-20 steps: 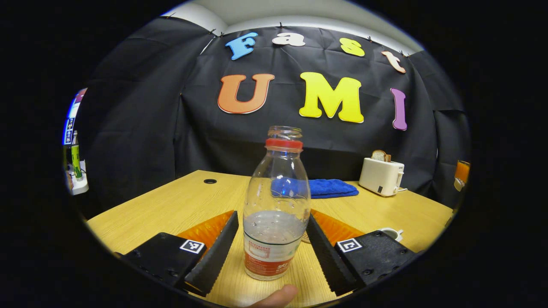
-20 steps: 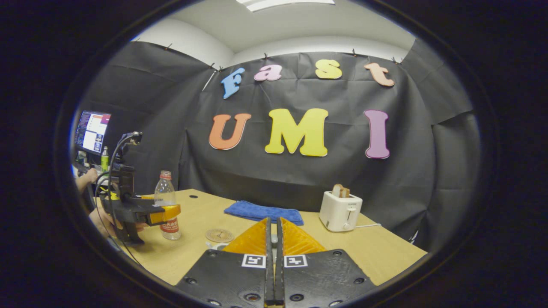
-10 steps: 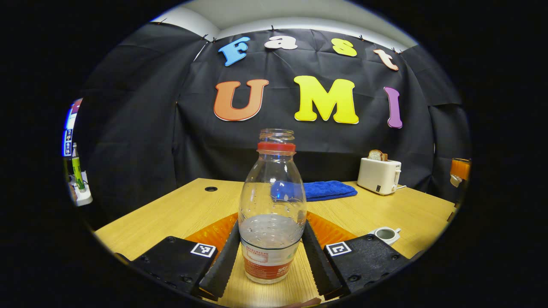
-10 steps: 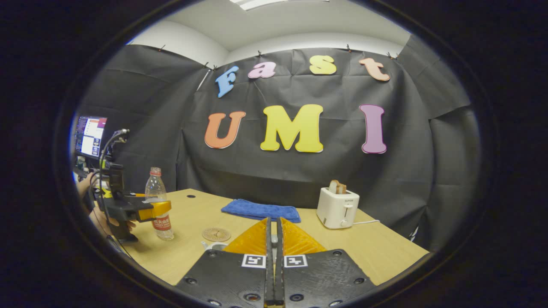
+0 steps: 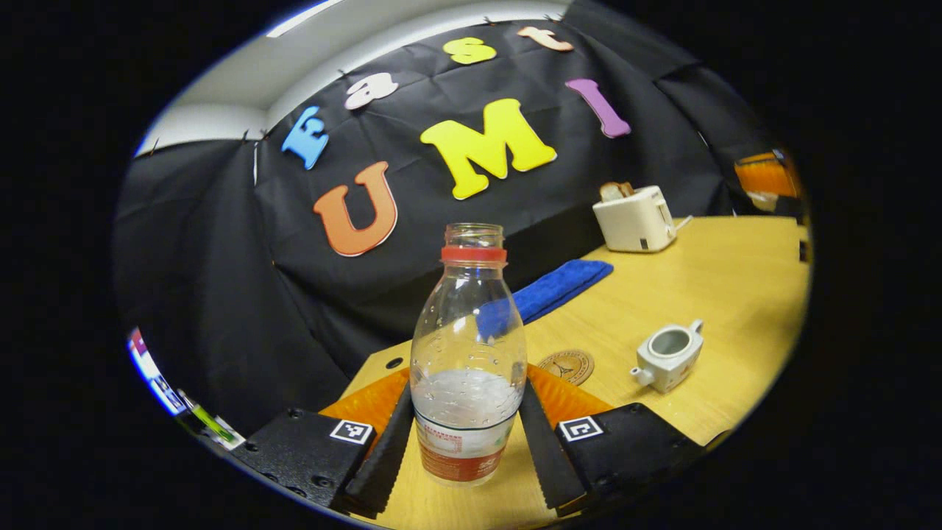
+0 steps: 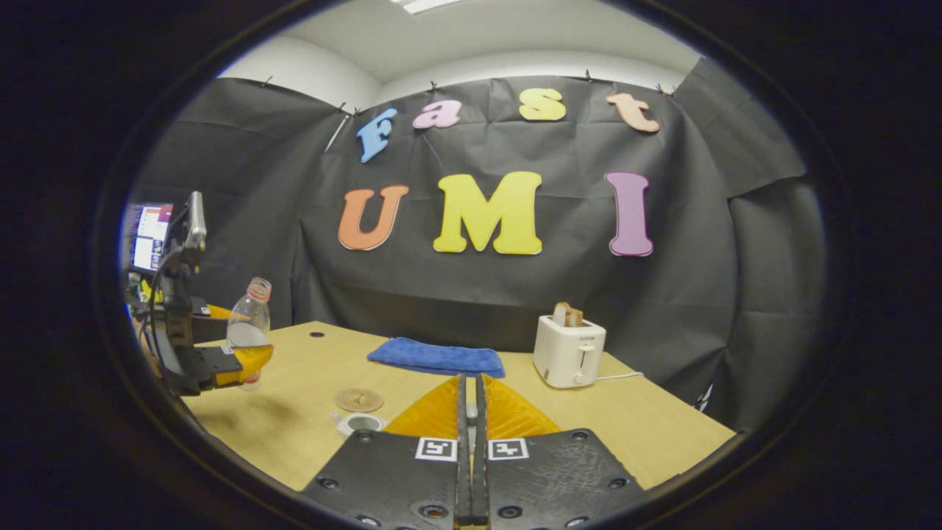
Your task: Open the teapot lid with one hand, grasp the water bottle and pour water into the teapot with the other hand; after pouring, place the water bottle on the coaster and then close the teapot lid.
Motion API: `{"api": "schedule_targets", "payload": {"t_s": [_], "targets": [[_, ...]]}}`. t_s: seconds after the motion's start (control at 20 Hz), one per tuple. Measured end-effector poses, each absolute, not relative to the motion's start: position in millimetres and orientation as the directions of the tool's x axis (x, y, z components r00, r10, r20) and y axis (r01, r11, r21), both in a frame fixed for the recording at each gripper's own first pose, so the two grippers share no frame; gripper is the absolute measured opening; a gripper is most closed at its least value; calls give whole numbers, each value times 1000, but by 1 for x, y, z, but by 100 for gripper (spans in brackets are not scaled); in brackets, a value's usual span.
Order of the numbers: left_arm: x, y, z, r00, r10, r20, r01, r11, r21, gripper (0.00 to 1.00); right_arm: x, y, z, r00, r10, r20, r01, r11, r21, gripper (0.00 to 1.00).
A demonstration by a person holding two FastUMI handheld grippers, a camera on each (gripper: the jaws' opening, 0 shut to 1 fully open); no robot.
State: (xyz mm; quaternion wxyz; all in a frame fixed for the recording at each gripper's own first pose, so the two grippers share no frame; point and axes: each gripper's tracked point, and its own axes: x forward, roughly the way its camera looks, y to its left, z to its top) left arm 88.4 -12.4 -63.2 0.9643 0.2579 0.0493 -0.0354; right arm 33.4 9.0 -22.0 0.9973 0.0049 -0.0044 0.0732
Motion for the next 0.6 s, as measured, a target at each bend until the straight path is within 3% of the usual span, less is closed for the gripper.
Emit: {"api": "schedule_targets", "payload": {"t_s": [0.25,0.6], "targets": [[89,-27,-81,985,-37,-170,138,760,635,77,37,1,-26,992,130,-6,-129,991,16,0],[91,-21,-106,974,57,-218,146,578,803,76,42,-6,-33,994,107,-30,-107,994,8,0]]}}
